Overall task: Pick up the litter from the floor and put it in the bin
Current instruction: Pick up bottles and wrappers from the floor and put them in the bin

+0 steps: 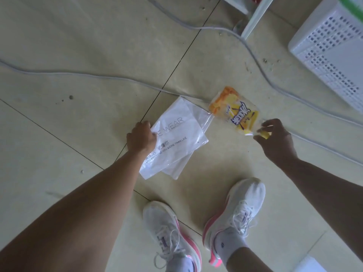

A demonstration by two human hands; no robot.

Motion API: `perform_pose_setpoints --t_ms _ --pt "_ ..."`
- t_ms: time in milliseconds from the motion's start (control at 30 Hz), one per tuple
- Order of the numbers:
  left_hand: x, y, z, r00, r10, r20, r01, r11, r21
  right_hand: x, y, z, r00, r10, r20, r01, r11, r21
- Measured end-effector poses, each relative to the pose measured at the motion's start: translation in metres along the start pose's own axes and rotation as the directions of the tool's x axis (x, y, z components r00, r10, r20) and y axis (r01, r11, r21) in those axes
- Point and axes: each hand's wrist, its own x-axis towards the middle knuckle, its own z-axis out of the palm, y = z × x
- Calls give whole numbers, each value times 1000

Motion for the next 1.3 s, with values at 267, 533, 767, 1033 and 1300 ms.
perform_pose_setpoints --t_ms 267,533,767,1033,1300 --pt "-72 17 -91 992 124 -1 -121 968 -222 -55 -94 -68 996 -31 -79 42 990 135" --pt "-212 67 -281 978 195 -78 -209 935 -286 -163 -222 -216 994 19 -104 -2 988 157" --pt "-382 128 -449 945 326 -38 -327 922 -207 -300 -308 -384 989 -84 -123 104 982 158" --pt "-507 165 -541 853 521 19 -517 849 -107 -443 -308 -510 943 -35 -331 114 969 220" --pt "-589 208 -551 622 765 164 -771 635 -41 -586 -263 -552 809 255 -530 -38 922 386"
